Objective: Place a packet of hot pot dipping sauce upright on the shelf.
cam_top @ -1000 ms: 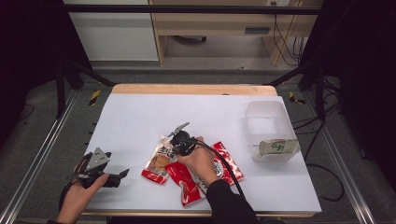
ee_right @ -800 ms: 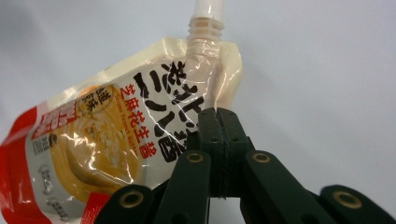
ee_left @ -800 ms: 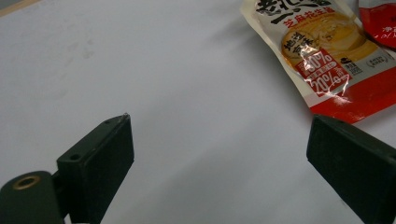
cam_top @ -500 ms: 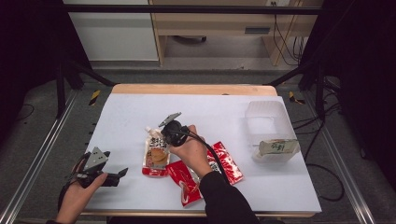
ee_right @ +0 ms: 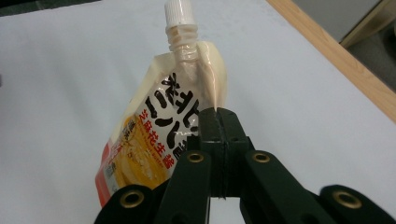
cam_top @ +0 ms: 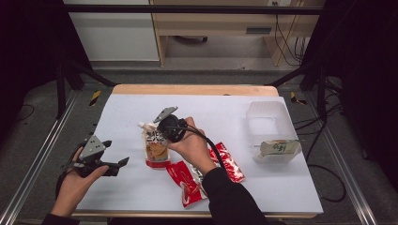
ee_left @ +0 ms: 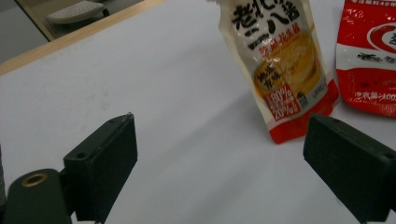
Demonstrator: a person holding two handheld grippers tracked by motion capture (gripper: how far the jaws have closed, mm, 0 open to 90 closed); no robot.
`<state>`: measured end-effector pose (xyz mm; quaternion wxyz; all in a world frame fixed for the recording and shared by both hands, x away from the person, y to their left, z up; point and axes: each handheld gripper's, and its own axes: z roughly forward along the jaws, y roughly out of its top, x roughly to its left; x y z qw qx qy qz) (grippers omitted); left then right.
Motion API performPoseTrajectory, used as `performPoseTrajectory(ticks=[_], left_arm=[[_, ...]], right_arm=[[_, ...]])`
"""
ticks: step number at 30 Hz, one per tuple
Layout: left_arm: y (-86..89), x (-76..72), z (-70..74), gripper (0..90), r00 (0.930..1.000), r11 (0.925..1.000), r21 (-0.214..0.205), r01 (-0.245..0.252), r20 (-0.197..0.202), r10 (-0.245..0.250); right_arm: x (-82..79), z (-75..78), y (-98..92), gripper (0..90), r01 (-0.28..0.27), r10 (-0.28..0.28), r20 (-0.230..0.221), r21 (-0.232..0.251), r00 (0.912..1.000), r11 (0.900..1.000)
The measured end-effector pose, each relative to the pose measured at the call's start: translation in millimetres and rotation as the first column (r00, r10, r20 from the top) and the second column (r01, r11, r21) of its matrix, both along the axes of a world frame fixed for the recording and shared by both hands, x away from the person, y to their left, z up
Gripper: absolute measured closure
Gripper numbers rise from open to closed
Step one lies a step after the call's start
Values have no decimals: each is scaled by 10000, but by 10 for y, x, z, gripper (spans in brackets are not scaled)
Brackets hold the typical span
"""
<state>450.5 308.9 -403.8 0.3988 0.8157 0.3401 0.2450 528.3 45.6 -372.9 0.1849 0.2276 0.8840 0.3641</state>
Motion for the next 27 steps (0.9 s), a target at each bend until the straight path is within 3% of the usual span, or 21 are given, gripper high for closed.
performPoseTrajectory(ticks=[9,15,19,27], left_arm=[[-107,229,198,175,9983,9983,204,554,-183,-550],[-206,311,290,201,9943,9931,534,1040,-308,-1024],[-252,353,296,241,9939,9917,681,1088,-276,-1071],[-316,409,267,298,9888,9885,460,1443,-451,-1422]], right_arm=[[-155,86,50,900,-648,653,384,-131,9971,9978],[-238,119,94,900,-966,972,506,-138,9940,9952],[-290,139,115,900,-1168,1174,554,-154,9915,9930],[-342,158,111,900,-1441,1448,552,-178,9879,9894]])
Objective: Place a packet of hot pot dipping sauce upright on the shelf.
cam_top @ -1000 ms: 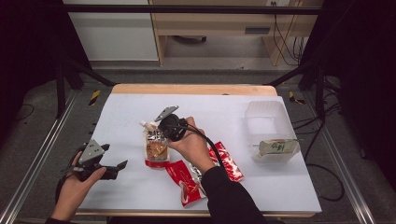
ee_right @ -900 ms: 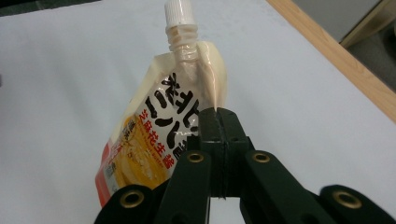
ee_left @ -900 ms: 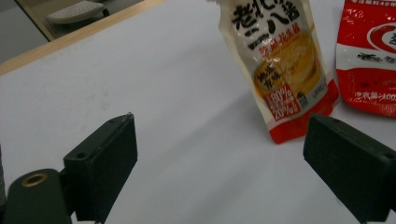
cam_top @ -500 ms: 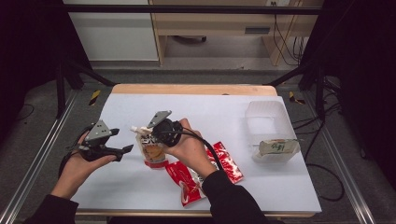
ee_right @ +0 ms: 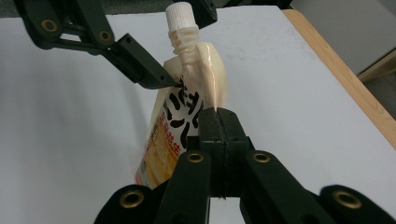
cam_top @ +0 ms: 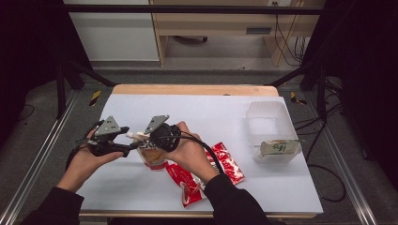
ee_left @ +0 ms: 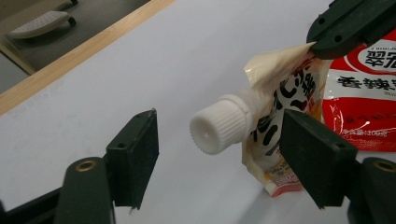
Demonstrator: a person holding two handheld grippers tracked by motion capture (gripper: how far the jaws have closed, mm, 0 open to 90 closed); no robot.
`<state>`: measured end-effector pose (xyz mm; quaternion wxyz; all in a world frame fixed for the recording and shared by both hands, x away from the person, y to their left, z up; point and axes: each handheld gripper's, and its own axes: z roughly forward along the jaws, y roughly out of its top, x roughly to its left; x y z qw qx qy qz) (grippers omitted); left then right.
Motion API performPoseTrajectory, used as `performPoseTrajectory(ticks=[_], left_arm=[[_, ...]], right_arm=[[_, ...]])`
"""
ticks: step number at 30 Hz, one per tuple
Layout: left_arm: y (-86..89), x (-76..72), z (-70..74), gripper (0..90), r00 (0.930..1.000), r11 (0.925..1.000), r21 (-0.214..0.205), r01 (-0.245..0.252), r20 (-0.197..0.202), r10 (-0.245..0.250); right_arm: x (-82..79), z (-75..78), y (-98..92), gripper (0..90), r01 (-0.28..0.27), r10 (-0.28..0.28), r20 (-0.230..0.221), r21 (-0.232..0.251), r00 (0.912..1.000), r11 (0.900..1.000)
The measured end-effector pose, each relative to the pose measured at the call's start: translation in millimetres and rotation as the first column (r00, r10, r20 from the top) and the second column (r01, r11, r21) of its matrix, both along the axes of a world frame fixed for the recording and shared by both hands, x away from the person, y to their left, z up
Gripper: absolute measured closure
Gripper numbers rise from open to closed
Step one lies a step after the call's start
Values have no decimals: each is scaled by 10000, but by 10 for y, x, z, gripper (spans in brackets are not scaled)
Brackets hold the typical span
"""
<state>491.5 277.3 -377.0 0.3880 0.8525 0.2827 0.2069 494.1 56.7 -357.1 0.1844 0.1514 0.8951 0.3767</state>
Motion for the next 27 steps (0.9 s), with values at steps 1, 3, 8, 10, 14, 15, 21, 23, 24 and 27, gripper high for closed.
performPoseTrajectory(ticks=[1,3,8,10,14,15,21,23,24,27], left_arm=[[-12,4,-4,304,10000,10000,9,70,-38,-70],[-31,8,-1,340,9999,9999,83,141,46,-142],[-74,7,24,465,9979,9982,15,598,-241,-598],[-90,2,44,505,9975,9980,1,632,-320,-632],[-97,-14,72,594,9956,9963,-156,840,-395,-845],[-107,-18,80,618,9951,9959,-202,885,-430,-893],[-195,-53,119,697,9909,9923,-276,1211,-549,-1225],[-243,-66,142,708,9900,9913,-142,1309,-518,-1315],[-271,-74,155,710,9895,9908,-37,1354,-512,-1354],[-337,-75,201,716,9873,9884,97,1514,-508,-1507]], right_arm=[[-4,0,-4,900,-39,39,1,13,10000,10000],[-11,2,-16,900,-108,108,-36,5,9999,9999],[-32,0,-44,900,-187,189,-151,91,9997,9998],[-35,-2,-54,900,-201,203,-162,118,9997,9997],[-20,-11,-106,900,-50,53,-275,115,9996,9999],[-12,-17,-125,900,8,-2,-314,163,9995,9999],[3,-30,-198,900,160,-158,-454,57,9988,9999],[13,-35,-233,900,169,-169,-489,-4,9987,9999],[16,-37,-252,900,165,-165,-529,4,9985,9999],[17,-36,-308,900,189,-188,-595,21,9981,9998]])
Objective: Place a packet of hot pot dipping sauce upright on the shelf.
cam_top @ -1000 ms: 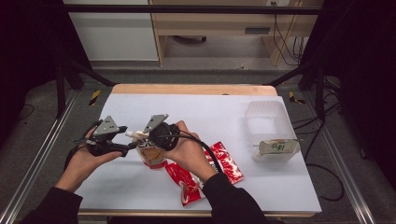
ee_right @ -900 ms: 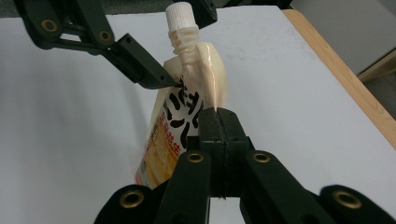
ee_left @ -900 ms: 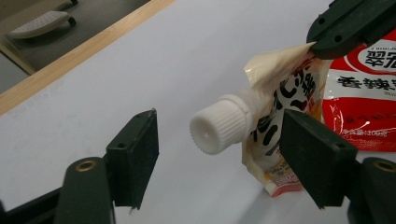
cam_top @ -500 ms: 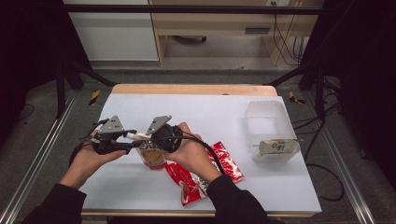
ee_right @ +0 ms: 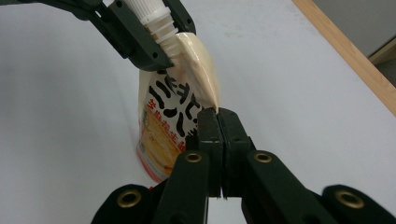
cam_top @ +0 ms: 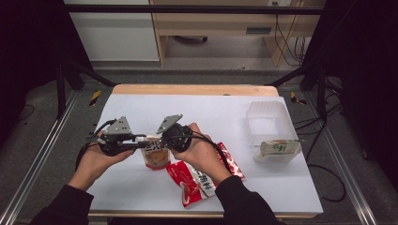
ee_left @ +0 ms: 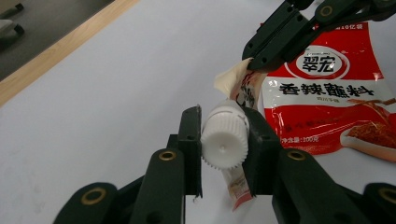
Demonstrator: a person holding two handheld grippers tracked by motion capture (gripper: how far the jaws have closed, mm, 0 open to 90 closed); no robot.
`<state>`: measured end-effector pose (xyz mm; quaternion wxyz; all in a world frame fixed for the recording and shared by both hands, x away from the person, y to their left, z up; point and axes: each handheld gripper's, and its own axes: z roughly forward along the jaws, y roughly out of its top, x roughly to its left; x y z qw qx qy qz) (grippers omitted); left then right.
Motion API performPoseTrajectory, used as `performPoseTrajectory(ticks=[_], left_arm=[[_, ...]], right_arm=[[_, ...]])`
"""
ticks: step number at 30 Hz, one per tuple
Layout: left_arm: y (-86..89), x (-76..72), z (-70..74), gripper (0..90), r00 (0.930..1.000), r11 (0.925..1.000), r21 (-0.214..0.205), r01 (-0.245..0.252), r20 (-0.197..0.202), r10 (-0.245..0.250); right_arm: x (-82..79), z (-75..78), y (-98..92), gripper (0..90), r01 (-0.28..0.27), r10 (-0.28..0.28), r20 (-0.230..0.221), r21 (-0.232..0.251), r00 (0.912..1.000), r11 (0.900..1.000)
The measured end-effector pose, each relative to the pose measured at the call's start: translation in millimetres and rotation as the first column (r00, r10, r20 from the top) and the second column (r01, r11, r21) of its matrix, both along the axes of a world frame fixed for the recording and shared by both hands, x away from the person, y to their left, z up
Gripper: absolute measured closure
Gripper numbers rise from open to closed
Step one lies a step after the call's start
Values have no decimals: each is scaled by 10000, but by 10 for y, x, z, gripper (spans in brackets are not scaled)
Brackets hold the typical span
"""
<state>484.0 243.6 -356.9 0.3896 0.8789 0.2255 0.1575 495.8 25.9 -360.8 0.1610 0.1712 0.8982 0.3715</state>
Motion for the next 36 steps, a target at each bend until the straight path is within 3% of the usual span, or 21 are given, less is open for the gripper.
performPoseTrajectory(ticks=[14,18,20,22,28,33,36], left_arm=[[-238,-32,284,728,9964,9943,696,809,198,-824],[-251,-55,320,729,9952,9931,746,904,297,-928],[-245,-64,344,729,9947,9927,732,957,307,-981],[-243,-71,366,729,9936,9920,683,1063,309,-1086],[-290,-117,426,729,9891,9873,766,1393,377,-1425],[-353,-140,446,729,9845,9829,751,1682,379,-1714],[-382,-148,443,729,9826,9812,731,1786,376,-1816]], right_arm=[[-34,97,-250,851,-169,180,-218,486,9996,9987],[-41,109,-315,772,-189,200,-299,353,9994,9992],[-43,115,-352,694,-302,310,-394,193,9987,9994],[-47,129,-369,582,-379,377,-216,-115,9991,9992],[-28,179,-328,383,-687,683,-78,-716,9976,9951],[-27,235,-245,338,-1116,1091,-304,-1013,9936,9886],[-11,246,-214,400,-1261,1207,-518,-1180,9913,9850]])
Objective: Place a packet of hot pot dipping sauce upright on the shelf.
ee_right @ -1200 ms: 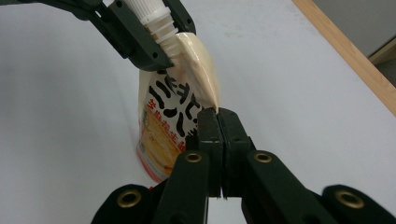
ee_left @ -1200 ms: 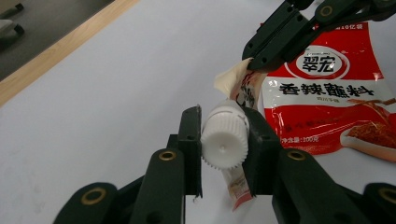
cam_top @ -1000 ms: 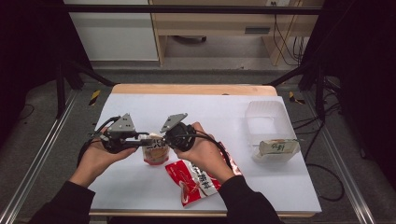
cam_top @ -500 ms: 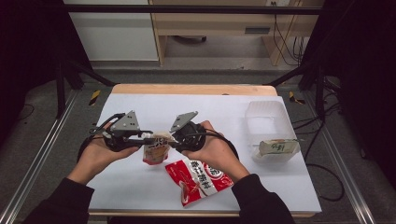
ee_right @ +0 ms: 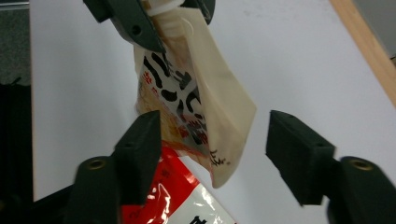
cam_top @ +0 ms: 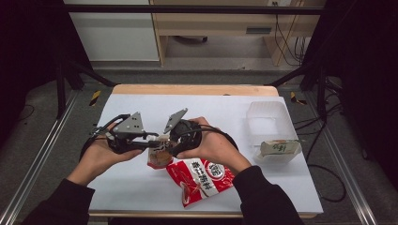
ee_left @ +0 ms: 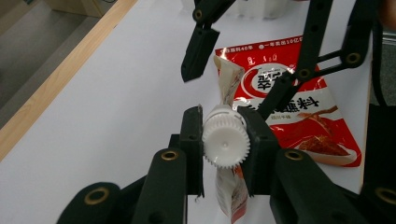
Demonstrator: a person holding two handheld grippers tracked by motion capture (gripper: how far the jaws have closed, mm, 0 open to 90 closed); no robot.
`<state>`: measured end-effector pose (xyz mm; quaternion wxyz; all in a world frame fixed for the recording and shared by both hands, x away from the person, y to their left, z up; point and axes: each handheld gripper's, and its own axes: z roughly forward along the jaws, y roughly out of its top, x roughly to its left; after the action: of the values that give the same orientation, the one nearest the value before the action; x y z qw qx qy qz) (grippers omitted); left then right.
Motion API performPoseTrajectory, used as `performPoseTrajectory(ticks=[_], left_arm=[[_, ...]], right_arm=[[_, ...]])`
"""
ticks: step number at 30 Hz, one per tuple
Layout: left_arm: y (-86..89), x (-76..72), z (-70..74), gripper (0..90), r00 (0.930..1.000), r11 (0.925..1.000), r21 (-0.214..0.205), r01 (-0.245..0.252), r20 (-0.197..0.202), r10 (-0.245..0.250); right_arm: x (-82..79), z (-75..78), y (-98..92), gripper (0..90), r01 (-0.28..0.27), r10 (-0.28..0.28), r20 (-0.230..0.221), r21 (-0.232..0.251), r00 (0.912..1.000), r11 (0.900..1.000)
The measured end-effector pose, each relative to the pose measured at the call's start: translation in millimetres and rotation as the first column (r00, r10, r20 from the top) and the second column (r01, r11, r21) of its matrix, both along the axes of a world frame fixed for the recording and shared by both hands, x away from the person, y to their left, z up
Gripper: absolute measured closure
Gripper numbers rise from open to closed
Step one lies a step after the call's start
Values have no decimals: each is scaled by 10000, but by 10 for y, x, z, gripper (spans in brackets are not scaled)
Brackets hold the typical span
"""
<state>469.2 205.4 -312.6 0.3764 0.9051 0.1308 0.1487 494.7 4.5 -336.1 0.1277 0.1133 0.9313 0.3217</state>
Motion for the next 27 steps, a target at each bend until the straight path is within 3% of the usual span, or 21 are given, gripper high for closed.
performPoseTrajectory(ticks=[2,7,11,19,22,27], left_arm=[[-17,-11,-3,728,10000,10000,0,10,-4,-10],[-9,-8,3,728,10000,10000,-79,21,-46,-21],[11,1,-11,727,10000,9999,-133,2,-75,-3],[80,16,-51,722,9997,9991,-356,-227,-67,225],[92,15,-69,711,9997,9977,-632,-251,-56,248],[138,5,-102,467,9978,9929,-1045,-561,288,594]], right_arm=[[3,2,9,472,-63,62,-65,-150,10000,9999],[-7,7,21,753,-221,209,-234,-511,9995,9984],[-4,17,32,845,-258,240,-331,-542,9992,9982],[3,41,78,883,-70,50,-341,-581,9994,9983],[13,57,82,886,-54,33,-312,-652,9995,9979],[58,68,46,887,65,-88,-294,-782,9995,9969]])
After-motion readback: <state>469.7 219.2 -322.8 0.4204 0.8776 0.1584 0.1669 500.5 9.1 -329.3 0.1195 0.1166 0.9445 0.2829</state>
